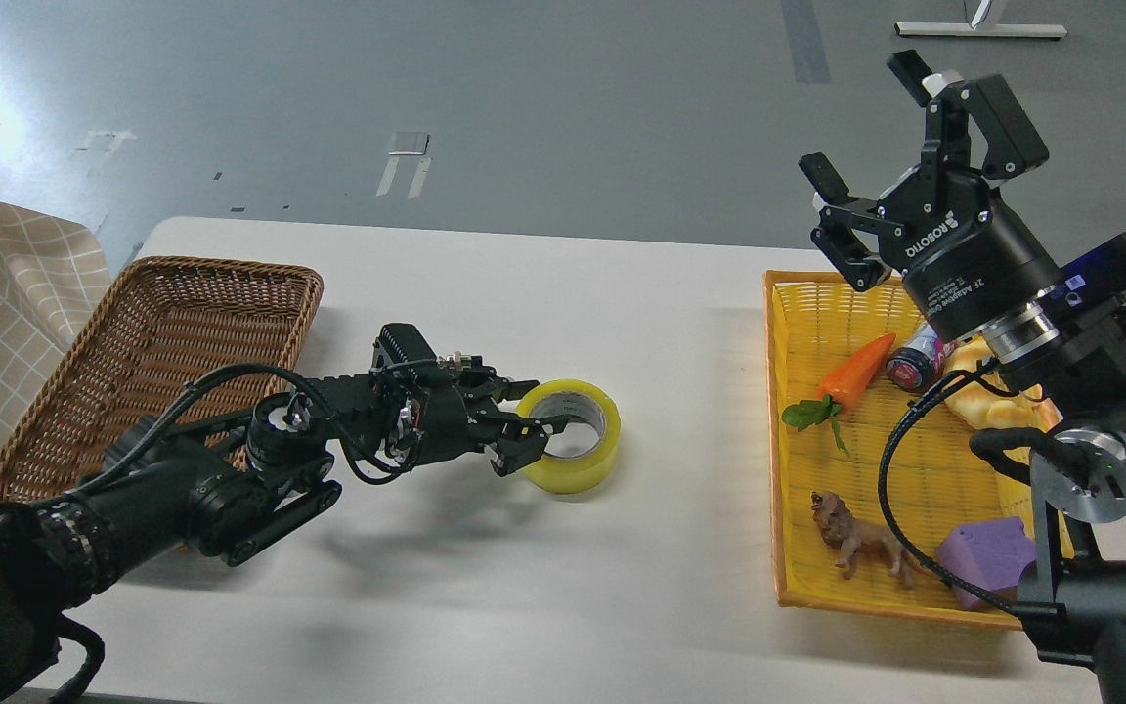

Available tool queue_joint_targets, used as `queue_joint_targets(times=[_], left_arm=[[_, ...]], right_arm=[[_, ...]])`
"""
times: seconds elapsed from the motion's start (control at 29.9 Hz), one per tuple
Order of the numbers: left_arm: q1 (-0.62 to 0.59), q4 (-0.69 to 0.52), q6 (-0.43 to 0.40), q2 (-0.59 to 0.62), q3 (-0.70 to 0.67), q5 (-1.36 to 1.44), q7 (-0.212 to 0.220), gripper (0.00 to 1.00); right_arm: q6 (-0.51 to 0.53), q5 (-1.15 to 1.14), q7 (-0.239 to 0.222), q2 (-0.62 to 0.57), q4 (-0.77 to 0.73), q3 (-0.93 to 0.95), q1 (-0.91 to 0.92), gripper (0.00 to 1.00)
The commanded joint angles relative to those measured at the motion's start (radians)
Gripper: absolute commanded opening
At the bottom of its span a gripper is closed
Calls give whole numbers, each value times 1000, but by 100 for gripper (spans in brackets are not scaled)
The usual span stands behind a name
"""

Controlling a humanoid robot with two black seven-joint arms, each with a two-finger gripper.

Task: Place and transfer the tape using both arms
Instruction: 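Grasp the tape roll's rim with the left gripper, then lift the tape roll and carry it over the wicker basket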

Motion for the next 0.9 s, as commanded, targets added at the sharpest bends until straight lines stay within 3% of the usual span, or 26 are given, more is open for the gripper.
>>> queue_joint_targets(times=[0.0,0.03,0.17,0.37,0.87], left_arm=[[-4,1,-34,0,2,-22,4,42],[-4,1,-37,0,2,-25,4,34],[-5,1,-40,3,4,-27,4,17],[-19,12,-44,3,3,-28,43,0],[-71,9,-41,20,2,-129,71,0]], right_arm=[[0,0,1,0,0,1,-8,100],[0,0,1,0,0,1,-11,100],[0,0,1,0,-1,1,-19,100],[0,-2,1,0,-3,0,-25,100],[0,0,1,0,-1,0,-43,100]])
